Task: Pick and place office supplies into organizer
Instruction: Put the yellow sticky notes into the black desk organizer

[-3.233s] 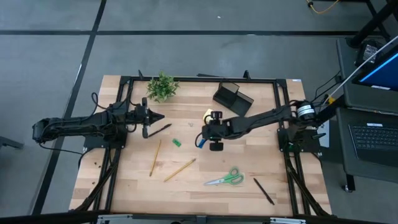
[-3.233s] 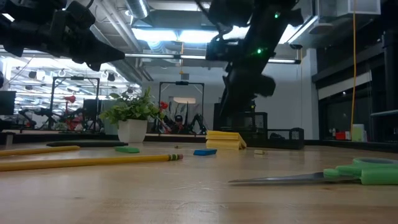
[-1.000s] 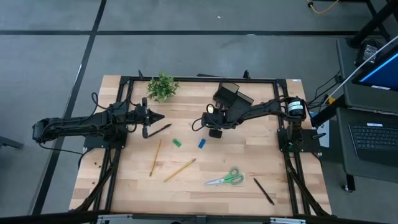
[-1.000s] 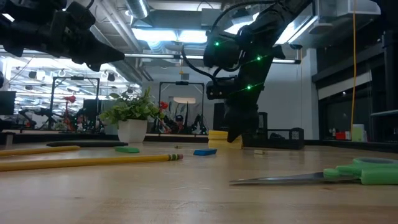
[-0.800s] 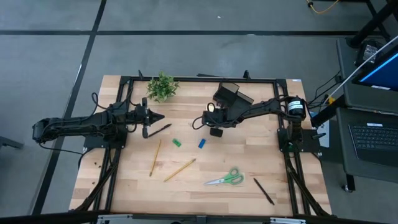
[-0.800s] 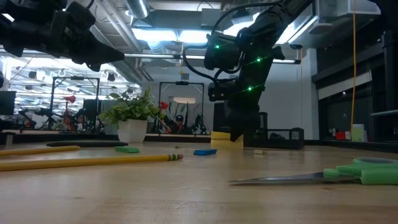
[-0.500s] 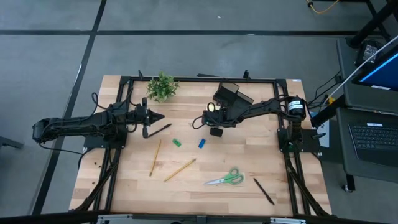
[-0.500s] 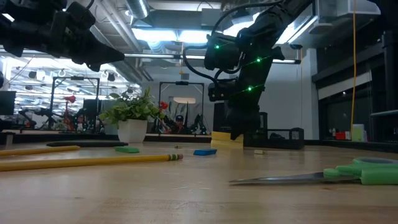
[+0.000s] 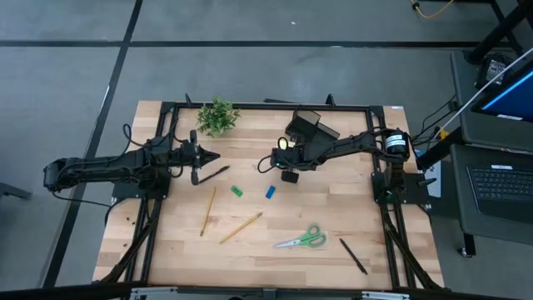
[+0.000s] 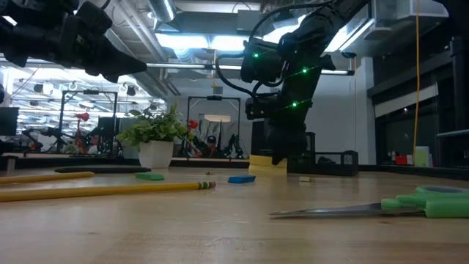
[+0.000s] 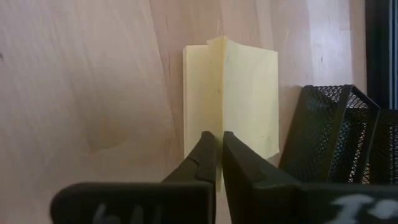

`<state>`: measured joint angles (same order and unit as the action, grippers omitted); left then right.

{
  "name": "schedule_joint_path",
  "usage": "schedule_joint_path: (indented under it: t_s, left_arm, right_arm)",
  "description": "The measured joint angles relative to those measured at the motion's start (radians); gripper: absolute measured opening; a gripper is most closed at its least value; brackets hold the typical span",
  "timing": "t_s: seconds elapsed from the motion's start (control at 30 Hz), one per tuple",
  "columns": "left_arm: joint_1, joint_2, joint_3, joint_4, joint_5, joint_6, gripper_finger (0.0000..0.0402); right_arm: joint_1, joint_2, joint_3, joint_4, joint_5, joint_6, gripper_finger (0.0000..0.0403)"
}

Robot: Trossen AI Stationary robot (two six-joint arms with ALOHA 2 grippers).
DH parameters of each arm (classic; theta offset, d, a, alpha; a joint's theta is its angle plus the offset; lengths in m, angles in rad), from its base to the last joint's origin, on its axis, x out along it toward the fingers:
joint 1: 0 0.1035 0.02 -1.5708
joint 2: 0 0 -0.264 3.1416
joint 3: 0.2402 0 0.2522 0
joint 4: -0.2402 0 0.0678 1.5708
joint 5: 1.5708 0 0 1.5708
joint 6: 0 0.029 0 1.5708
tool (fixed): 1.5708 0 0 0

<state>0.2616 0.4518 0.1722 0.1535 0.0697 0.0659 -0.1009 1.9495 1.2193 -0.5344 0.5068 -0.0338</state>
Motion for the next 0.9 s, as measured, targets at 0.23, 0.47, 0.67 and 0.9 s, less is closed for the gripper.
schedule_joint_path:
  t_s: [0.23, 0.47, 0.67, 0.9]
  left_arm:
    - [0.0, 0.0, 0.0, 0.0, -0.002, 0.0, 0.0004]
    - [0.0, 0.0, 0.0, 0.0, -0.002, 0.001, 0.0004]
    - [0.0, 0.0, 0.0, 0.0, -0.002, 0.0, 0.0004]
    - [0.0, 0.0, 0.0, 0.0, 0.011, -0.001, 0.0004]
  right_arm:
    - [0.0, 0.0, 0.102, -0.125, -0.004, 0.005, 0.0012]
    - [0.0, 0.0, 0.237, -0.298, -0.007, 0.039, 0.0012]
    - [0.0, 0.0, 0.378, -0.549, -0.059, 0.137, 0.0012]
    - [0.017, 0.0, 0.498, -0.767, -0.065, 0.257, 0.0012]
